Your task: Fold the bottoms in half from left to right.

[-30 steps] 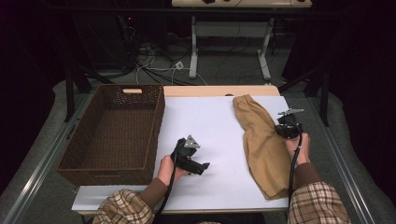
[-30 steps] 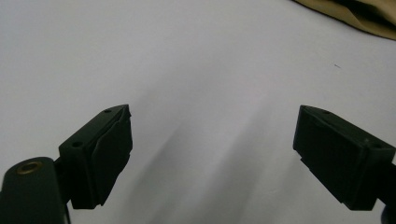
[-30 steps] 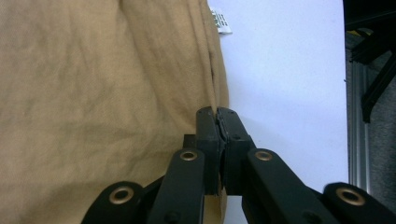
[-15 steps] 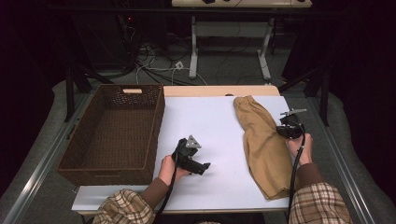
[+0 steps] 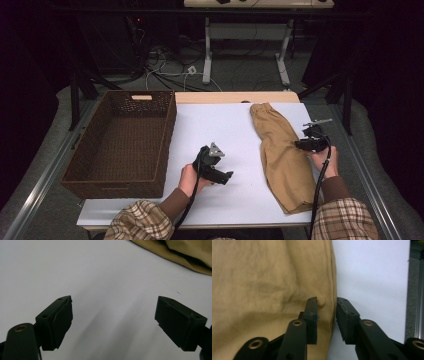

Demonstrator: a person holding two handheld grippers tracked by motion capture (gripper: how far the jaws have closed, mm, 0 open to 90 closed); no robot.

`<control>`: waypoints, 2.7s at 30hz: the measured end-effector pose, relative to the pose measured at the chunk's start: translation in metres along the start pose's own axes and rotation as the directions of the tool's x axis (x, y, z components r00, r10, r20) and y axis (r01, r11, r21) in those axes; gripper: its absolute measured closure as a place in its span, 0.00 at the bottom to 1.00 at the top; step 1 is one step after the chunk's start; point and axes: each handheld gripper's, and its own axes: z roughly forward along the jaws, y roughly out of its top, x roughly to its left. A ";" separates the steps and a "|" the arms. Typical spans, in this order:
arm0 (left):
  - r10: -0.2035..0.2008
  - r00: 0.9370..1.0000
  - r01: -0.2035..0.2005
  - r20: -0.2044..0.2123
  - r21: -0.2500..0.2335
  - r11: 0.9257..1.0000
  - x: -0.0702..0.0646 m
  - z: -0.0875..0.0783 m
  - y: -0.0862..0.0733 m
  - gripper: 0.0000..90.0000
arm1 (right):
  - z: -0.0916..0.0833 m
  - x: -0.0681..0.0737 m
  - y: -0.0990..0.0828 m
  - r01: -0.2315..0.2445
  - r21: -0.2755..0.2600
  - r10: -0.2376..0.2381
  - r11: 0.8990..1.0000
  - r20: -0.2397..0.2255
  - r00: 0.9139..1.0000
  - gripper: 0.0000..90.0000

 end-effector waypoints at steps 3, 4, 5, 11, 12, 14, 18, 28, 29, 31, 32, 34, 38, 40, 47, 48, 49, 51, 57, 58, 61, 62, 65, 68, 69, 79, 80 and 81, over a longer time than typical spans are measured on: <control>0.005 1.000 -0.005 0.005 0.004 1.000 -0.005 0.007 0.006 0.17 | 0.001 0.000 -0.002 -0.010 0.004 0.010 1.000 -0.020 1.000 0.96; 0.011 1.000 -0.011 0.003 0.006 1.000 -0.007 0.009 0.008 0.18 | 0.001 0.000 -0.002 -0.012 0.004 0.012 1.000 -0.023 1.000 0.98; 0.014 1.000 -0.014 0.005 0.006 1.000 -0.009 0.011 0.010 0.18 | 0.001 0.000 -0.002 -0.008 0.002 0.008 1.000 -0.012 1.000 0.99; 0.043 0.998 -0.044 0.037 0.016 0.999 -0.028 0.028 0.023 0.18 | -0.001 0.001 -0.001 0.000 -0.006 0.000 1.000 0.009 1.000 0.80; 0.046 0.998 -0.047 0.045 0.016 0.999 -0.031 0.031 0.025 0.18 | -0.001 0.001 -0.001 -0.004 -0.001 0.004 1.000 0.008 1.000 0.76; 0.055 0.997 -0.057 0.058 0.019 0.998 -0.038 0.037 0.029 0.19 | 0.000 0.000 -0.002 -0.008 -0.004 0.008 1.000 0.002 1.000 0.69; 0.066 0.994 -0.068 0.091 0.018 0.998 -0.049 0.048 0.038 0.19 | 0.001 -0.001 -0.003 -0.024 0.001 0.024 1.000 0.012 1.000 0.63; 0.092 0.987 -0.099 0.135 0.046 0.994 -0.069 0.067 0.053 0.22 | 0.002 -0.001 -0.003 -0.022 -0.004 0.022 1.000 -0.021 1.000 0.74; 0.083 0.986 -0.090 0.146 0.042 0.995 -0.070 0.068 0.054 0.22 | 0.001 -0.002 -0.003 -0.026 -0.008 0.026 1.000 -0.013 1.000 0.74; 0.080 0.985 -0.087 0.151 0.040 0.995 -0.072 0.070 0.056 0.23 | 0.001 -0.003 -0.002 -0.032 -0.013 0.032 0.999 -0.014 0.999 0.72; 0.084 0.985 -0.091 0.151 0.040 0.995 -0.073 0.071 0.058 0.23 | 0.001 -0.004 -0.002 -0.036 -0.007 0.035 0.999 -0.016 0.999 0.71; 0.093 0.985 -0.100 0.144 0.042 0.994 -0.075 0.073 0.059 0.24 | 0.003 -0.004 -0.003 -0.039 -0.005 0.039 0.999 -0.031 0.999 0.72; 0.090 0.986 -0.098 0.142 0.053 0.994 -0.079 0.083 0.061 0.33 | 0.004 -0.002 -0.002 -0.036 -0.007 0.036 0.999 -0.040 0.999 0.77; 0.089 0.987 -0.098 0.137 0.058 0.994 -0.082 0.086 0.061 0.42 | 0.004 -0.003 -0.002 -0.041 -0.006 0.040 0.999 -0.047 0.998 0.79; 0.101 0.987 -0.108 0.126 0.049 0.993 -0.084 0.090 0.059 0.65 | 0.005 -0.002 -0.002 -0.042 -0.008 0.041 0.999 -0.053 0.998 0.84; 0.097 0.987 -0.103 0.129 0.044 0.994 -0.083 0.090 0.059 0.68 | 0.005 -0.001 -0.002 -0.043 -0.009 0.042 0.999 -0.052 0.998 0.85; 0.096 0.986 -0.102 0.134 0.039 0.994 -0.083 0.090 0.058 0.71 | 0.005 -0.001 -0.002 -0.042 -0.009 0.042 0.999 -0.052 0.998 0.85; 0.097 0.985 -0.102 0.141 0.030 0.994 -0.083 0.091 0.058 0.76 | 0.005 -0.001 -0.002 -0.042 -0.010 0.041 0.999 -0.051 0.998 0.86; 0.110 0.981 -0.115 0.160 0.019 0.993 -0.086 0.092 0.057 0.93 | 0.005 0.000 -0.002 -0.039 -0.012 0.039 0.999 -0.049 0.998 0.92; 0.111 0.981 -0.115 0.162 0.020 0.993 -0.085 0.092 0.057 0.94 | 0.005 0.000 -0.002 -0.040 -0.012 0.039 0.999 -0.049 0.998 0.93; 0.110 0.980 -0.115 0.168 0.017 0.993 -0.085 0.092 0.057 0.95 | 0.005 0.001 -0.002 -0.041 -0.012 0.040 0.999 -0.046 0.998 0.95; 0.108 0.980 -0.112 0.170 0.014 0.994 -0.085 0.092 0.057 0.95 | 0.005 0.001 -0.002 -0.037 -0.013 0.037 0.999 -0.046 0.998 0.95; 0.107 0.980 -0.110 0.170 0.003 0.994 -0.084 0.092 0.056 0.96 | 0.005 0.001 -0.002 -0.040 -0.014 0.040 0.999 -0.048 0.998 0.96; 0.109 0.979 -0.111 0.171 0.003 0.994 -0.084 0.092 0.056 0.96 | 0.005 0.001 -0.002 -0.042 -0.015 0.041 0.999 -0.050 0.998 0.97; 0.106 0.979 -0.107 0.173 -0.001 0.994 -0.084 0.092 0.055 0.96 | 0.005 0.001 -0.002 -0.043 -0.018 0.042 0.999 -0.052 0.998 0.97; 0.090 0.984 -0.091 0.153 -0.002 0.996 -0.083 0.089 0.055 0.81 | 0.005 0.000 -0.002 -0.035 -0.020 0.034 0.999 -0.056 0.998 0.97; 0.084 0.986 -0.086 0.143 0.003 0.996 -0.083 0.088 0.055 0.70 | 0.005 0.000 -0.002 -0.035 -0.020 0.034 0.999 -0.056 0.998 0.97; 0.078 0.988 -0.079 0.130 0.004 0.997 -0.082 0.089 0.054 0.63 | 0.005 0.000 -0.002 -0.034 -0.020 0.033 0.999 -0.055 0.998 0.95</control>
